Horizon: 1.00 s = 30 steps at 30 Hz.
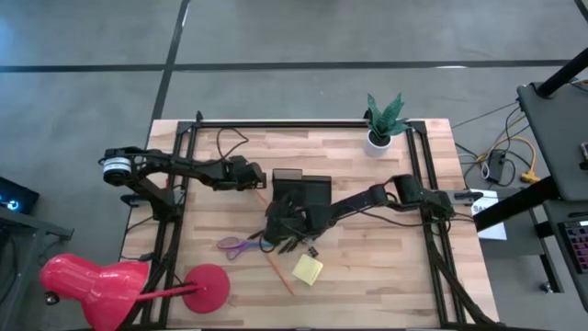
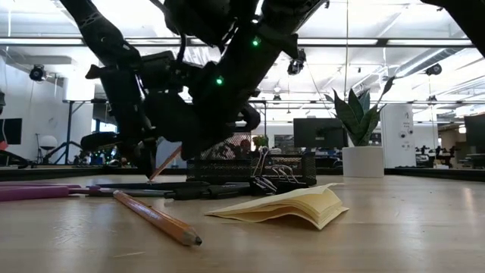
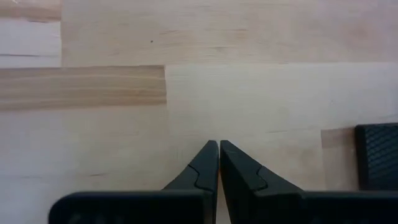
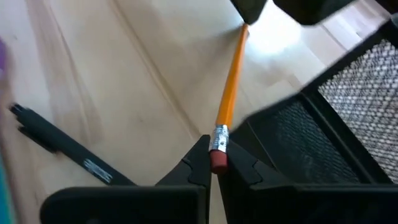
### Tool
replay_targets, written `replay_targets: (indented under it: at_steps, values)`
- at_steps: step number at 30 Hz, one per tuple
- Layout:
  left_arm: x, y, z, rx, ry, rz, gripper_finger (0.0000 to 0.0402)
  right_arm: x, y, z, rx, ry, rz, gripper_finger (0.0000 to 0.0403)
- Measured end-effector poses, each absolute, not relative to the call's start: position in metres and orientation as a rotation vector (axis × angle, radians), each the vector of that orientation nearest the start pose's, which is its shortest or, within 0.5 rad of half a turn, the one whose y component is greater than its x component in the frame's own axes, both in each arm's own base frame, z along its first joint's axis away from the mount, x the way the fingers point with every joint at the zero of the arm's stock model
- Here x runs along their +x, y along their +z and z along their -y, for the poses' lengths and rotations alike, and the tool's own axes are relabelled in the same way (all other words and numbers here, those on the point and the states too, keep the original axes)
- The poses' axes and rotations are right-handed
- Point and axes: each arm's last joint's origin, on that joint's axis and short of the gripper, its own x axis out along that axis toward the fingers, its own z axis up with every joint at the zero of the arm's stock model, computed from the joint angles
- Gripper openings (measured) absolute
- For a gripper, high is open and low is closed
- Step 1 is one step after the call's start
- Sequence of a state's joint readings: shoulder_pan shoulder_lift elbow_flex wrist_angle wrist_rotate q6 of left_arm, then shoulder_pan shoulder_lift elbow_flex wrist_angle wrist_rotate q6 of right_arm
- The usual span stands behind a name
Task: Pick and place office supplies into organizer
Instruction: Put the top pencil into the desk organizer
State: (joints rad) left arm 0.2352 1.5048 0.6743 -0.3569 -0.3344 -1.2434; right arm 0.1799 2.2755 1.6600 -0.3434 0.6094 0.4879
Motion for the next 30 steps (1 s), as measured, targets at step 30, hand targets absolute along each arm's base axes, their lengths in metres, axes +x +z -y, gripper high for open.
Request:
replay_targets:
  at_steps: [30]
  values:
    - [0.239, 0.133, -0.065, -0.997, 1.131, -0.751, 0.0, 0.46, 0.145, -0.056, -0.129, -0.667, -0.886, 0.0062]
